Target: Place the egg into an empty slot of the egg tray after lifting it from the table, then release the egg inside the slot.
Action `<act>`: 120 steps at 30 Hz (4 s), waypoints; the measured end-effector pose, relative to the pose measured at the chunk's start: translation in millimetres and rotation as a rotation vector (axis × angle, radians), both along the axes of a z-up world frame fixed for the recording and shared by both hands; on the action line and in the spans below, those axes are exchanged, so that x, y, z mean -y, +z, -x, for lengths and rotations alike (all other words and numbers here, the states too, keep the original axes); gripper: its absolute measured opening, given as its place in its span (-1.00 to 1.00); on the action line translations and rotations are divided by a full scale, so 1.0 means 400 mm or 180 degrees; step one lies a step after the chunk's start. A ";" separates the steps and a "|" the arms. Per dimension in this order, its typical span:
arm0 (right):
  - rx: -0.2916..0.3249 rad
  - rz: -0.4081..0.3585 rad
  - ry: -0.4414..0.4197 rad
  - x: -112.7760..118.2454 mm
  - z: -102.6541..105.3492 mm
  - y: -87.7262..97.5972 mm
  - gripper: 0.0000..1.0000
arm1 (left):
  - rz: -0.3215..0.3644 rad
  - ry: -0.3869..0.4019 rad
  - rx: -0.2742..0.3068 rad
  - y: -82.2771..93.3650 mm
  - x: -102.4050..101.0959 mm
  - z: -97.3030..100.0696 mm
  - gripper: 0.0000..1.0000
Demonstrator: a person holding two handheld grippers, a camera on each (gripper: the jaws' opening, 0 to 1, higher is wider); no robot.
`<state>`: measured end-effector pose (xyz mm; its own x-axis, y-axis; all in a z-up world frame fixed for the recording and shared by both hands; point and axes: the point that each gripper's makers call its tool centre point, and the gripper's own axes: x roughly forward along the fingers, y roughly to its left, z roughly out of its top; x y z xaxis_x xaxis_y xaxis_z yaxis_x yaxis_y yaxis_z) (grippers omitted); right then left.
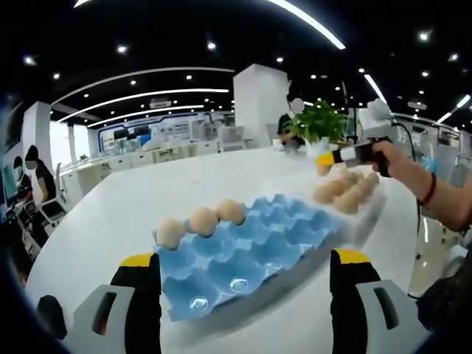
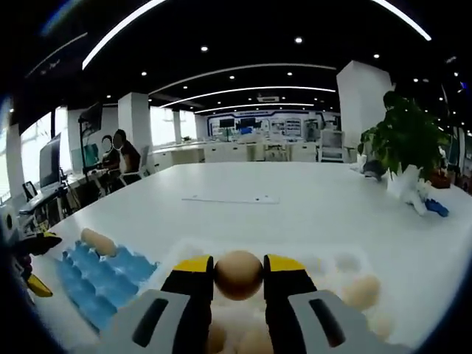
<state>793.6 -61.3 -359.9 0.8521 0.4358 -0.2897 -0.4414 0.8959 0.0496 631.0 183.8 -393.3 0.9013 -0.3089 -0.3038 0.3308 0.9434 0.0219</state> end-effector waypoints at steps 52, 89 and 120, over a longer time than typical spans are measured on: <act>-0.0140 -0.0076 0.1096 -0.456 0.090 -0.056 -0.45 | 0.0041 0.0019 0.0015 0.001 -0.018 0.011 0.95; -0.0231 0.0017 0.1040 -0.477 0.075 -0.119 -0.42 | 0.0085 0.0049 -0.0010 -0.017 -0.037 0.018 0.94; -0.0027 -0.0066 0.1176 -0.468 0.102 -0.073 -0.05 | 0.0078 0.0060 -0.0002 -0.006 -0.032 0.026 0.95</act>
